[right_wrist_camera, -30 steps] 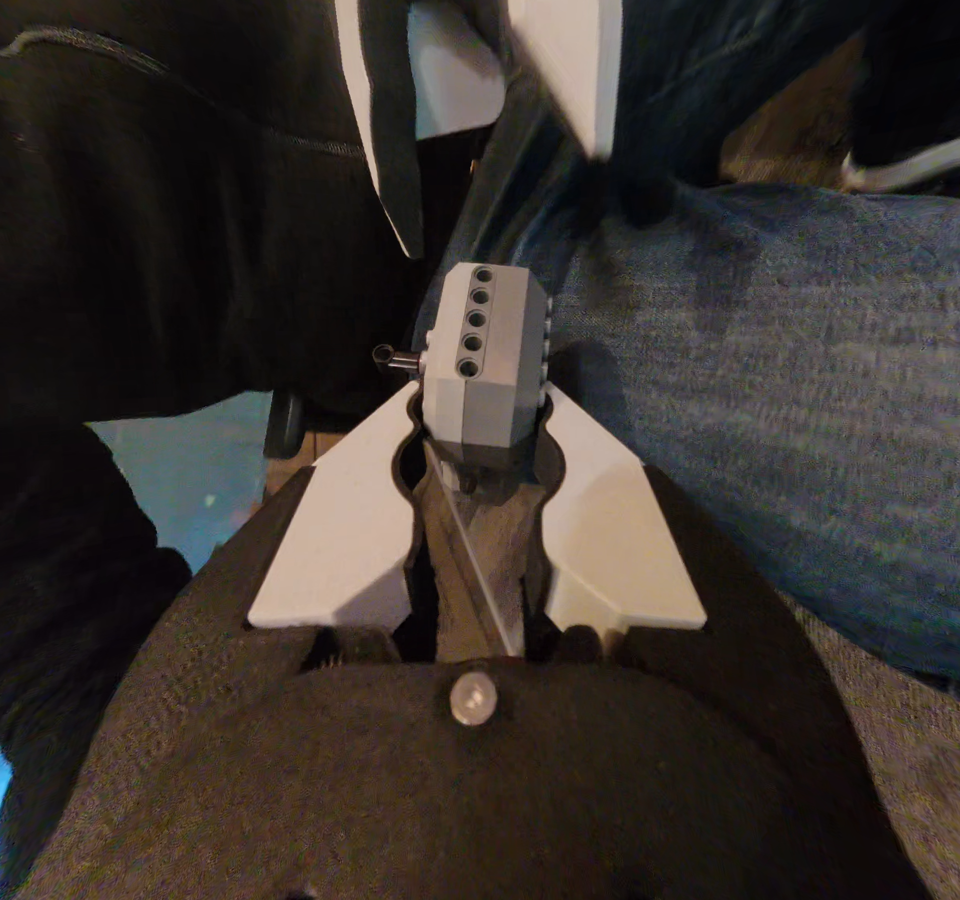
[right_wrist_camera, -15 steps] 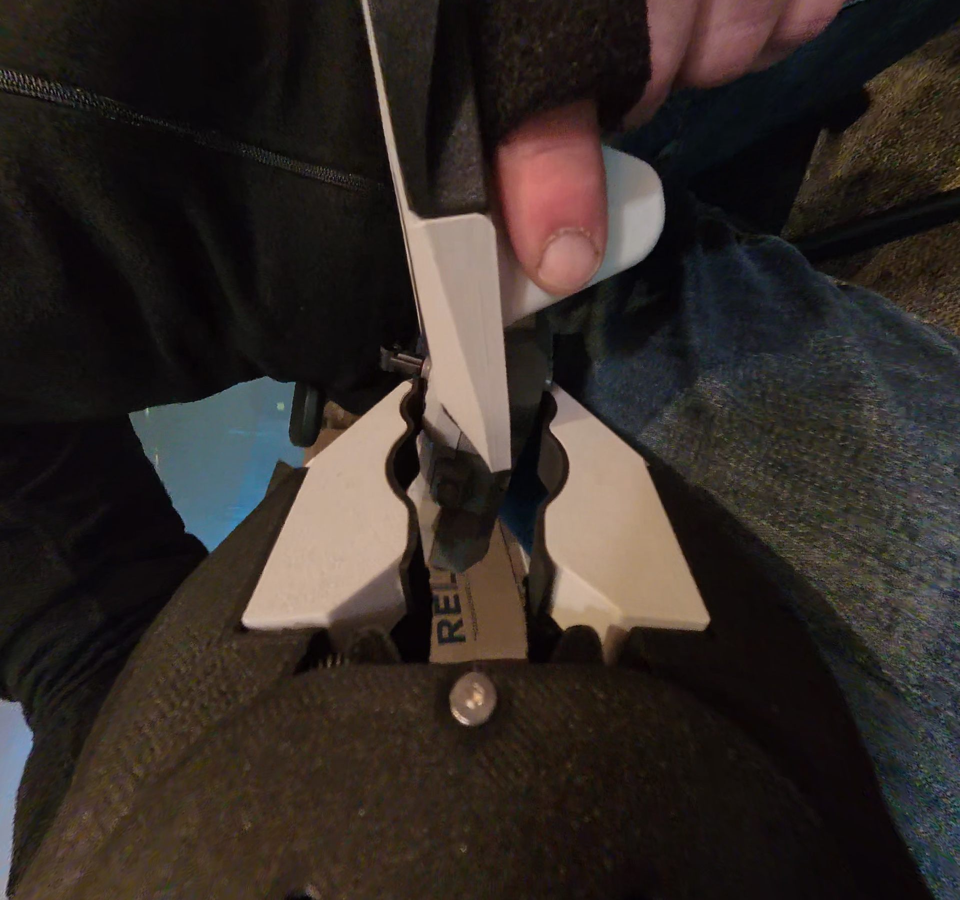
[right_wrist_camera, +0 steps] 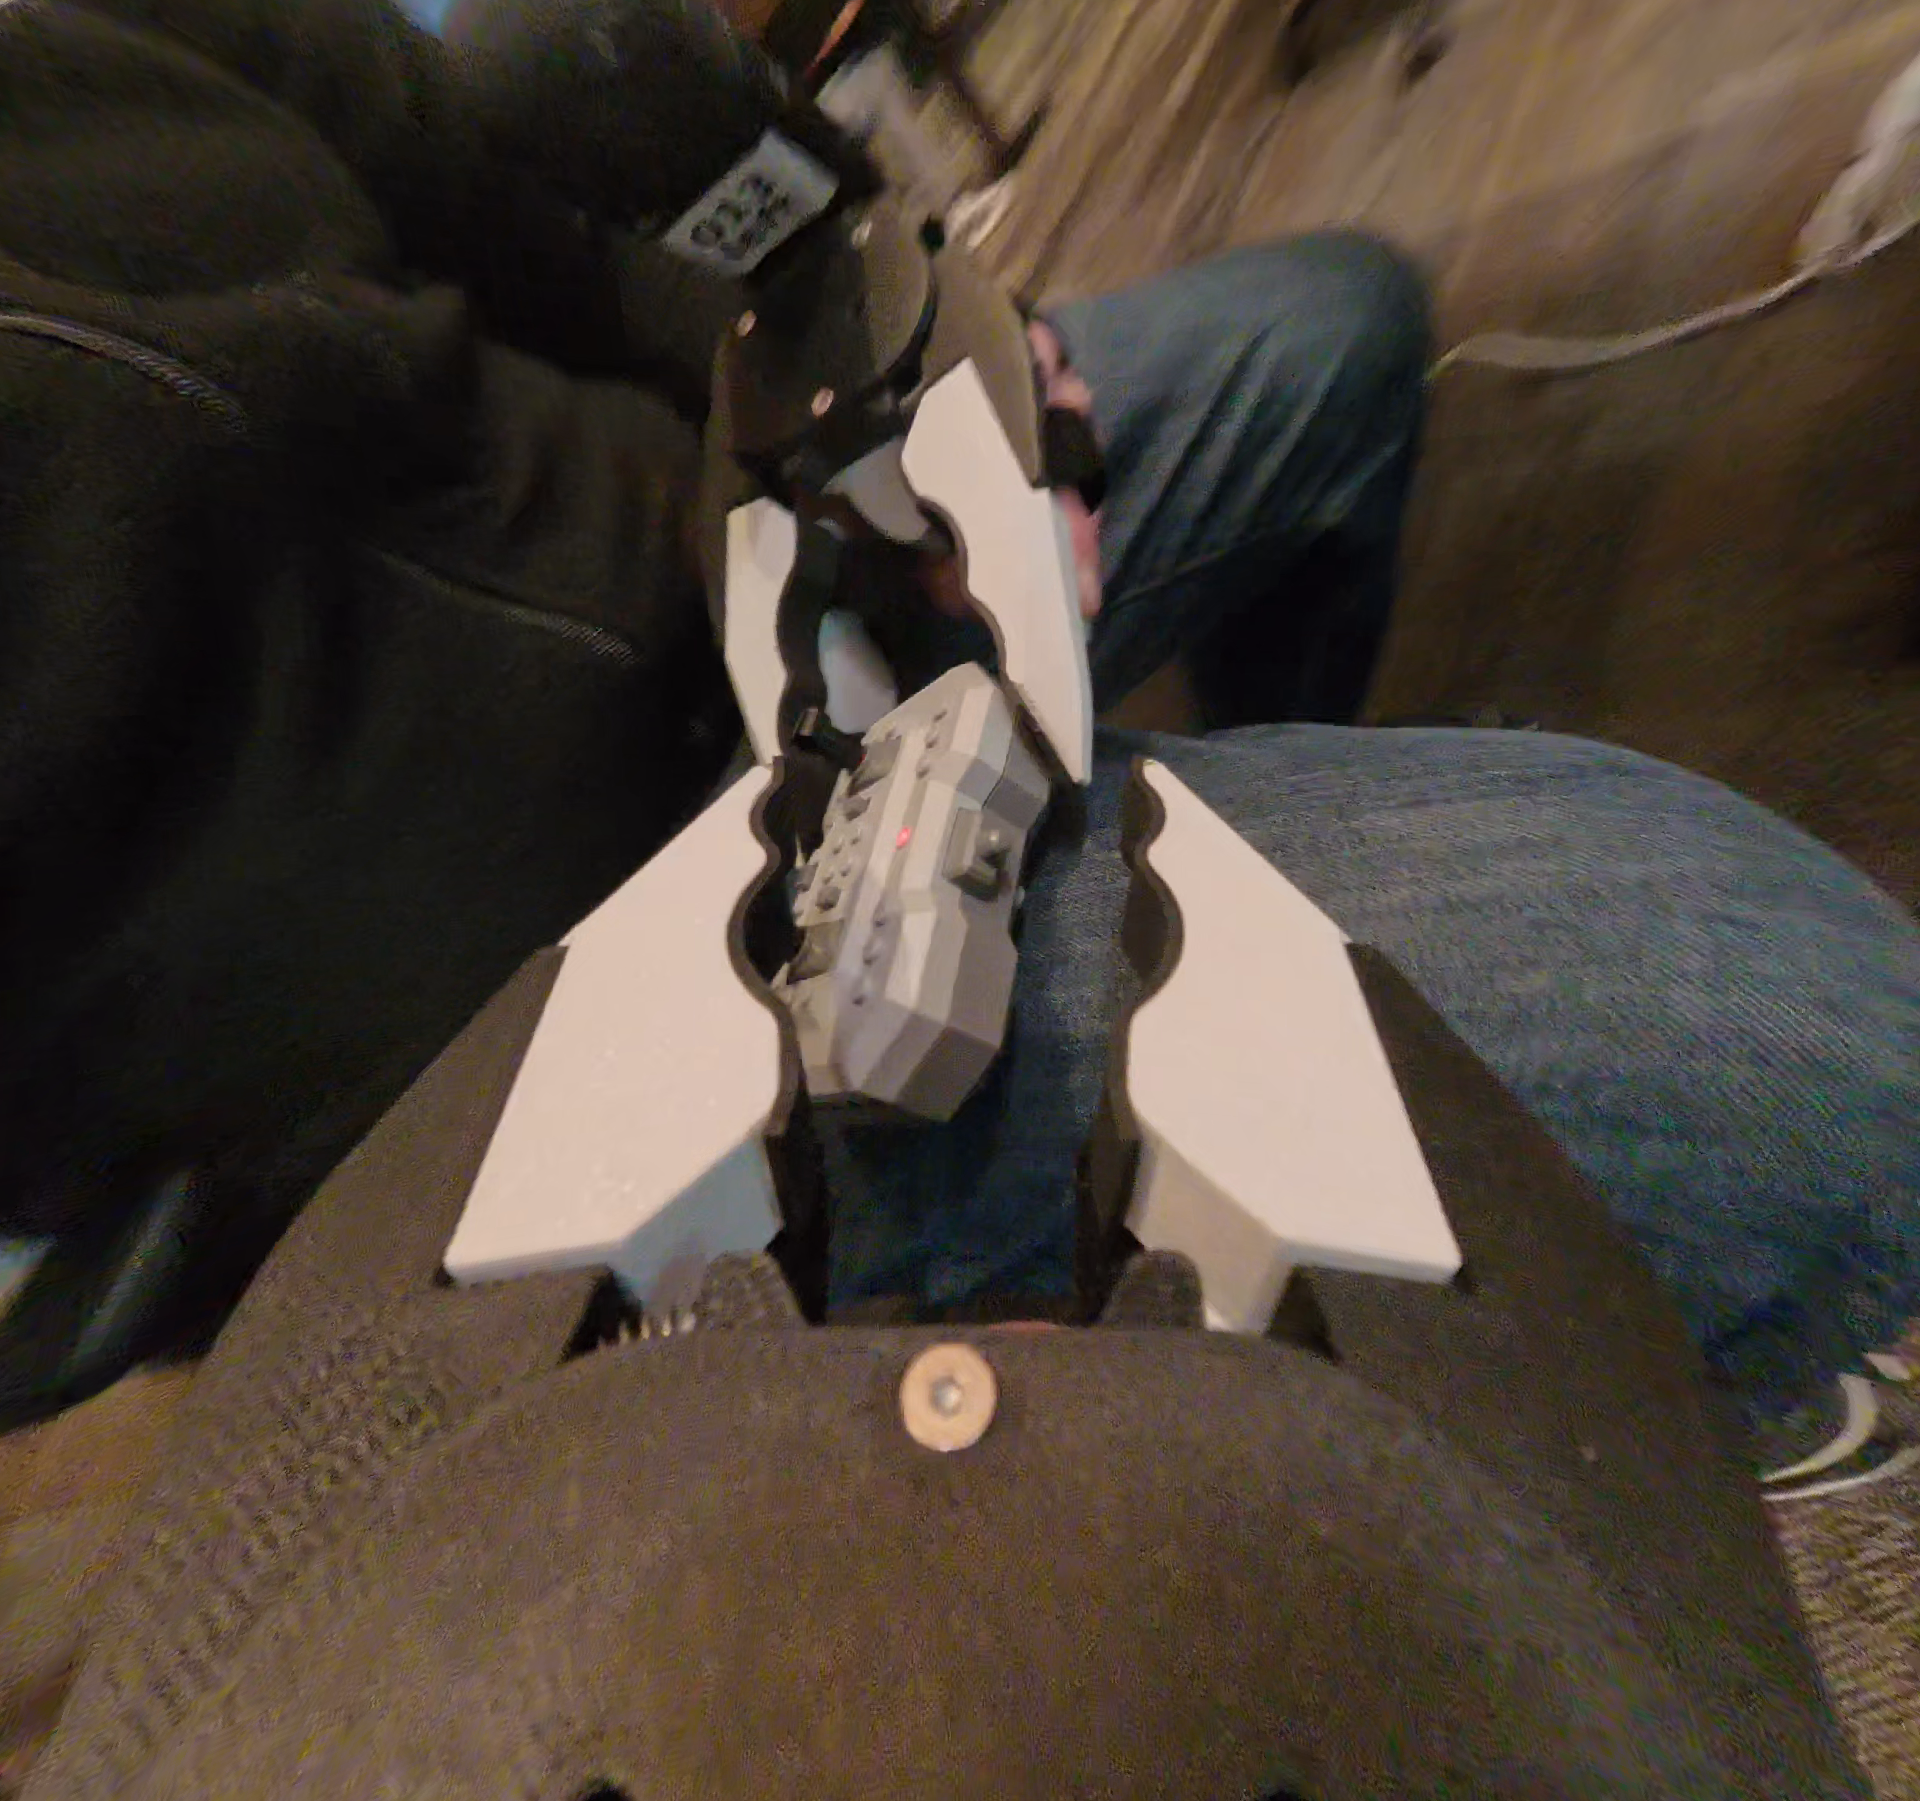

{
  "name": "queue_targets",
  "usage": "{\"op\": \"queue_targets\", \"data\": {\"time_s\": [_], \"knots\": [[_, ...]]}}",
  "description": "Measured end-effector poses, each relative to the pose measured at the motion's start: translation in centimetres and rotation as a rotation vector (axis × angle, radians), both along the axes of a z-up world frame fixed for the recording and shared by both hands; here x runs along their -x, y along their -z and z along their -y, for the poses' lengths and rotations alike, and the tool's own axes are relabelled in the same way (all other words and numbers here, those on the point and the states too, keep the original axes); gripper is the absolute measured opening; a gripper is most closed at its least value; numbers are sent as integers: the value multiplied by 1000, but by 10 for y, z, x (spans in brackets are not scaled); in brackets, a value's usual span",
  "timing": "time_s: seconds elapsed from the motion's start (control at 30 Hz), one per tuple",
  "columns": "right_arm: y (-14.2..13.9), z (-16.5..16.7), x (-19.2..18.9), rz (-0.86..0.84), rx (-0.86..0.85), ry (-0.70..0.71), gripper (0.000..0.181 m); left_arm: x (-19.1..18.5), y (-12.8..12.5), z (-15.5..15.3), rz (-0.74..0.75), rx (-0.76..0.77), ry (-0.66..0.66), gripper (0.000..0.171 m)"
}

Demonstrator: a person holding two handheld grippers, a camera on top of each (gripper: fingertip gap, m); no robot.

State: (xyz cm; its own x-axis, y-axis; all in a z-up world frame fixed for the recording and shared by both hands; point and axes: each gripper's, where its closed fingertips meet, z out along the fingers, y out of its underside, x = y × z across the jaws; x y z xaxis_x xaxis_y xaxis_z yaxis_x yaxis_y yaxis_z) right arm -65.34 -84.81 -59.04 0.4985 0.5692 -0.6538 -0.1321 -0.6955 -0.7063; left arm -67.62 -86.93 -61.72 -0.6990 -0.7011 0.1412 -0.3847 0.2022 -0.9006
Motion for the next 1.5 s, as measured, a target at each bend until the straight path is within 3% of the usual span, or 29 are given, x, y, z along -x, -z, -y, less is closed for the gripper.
{"op": "queue_targets", "data": {"time_s": [0.1, 0.23, 0.37, 1.5], "knots": [[-6, 11, 9, 59, -116, 124, 59, 3, 1, -6, -51, 53, -43, 71], [6, 20, 18, 176, -172, 244, 62, 8, 3, -13, -83, 52, -40, 71], [7, 13, 15, 115, -193, 341, 47, 10, 4, -15, -94, 62, -32, 71], [13, 24, 7, 21, -199, 401, 41, 3, -5, -15, -125, 181, -63, 71]]}}
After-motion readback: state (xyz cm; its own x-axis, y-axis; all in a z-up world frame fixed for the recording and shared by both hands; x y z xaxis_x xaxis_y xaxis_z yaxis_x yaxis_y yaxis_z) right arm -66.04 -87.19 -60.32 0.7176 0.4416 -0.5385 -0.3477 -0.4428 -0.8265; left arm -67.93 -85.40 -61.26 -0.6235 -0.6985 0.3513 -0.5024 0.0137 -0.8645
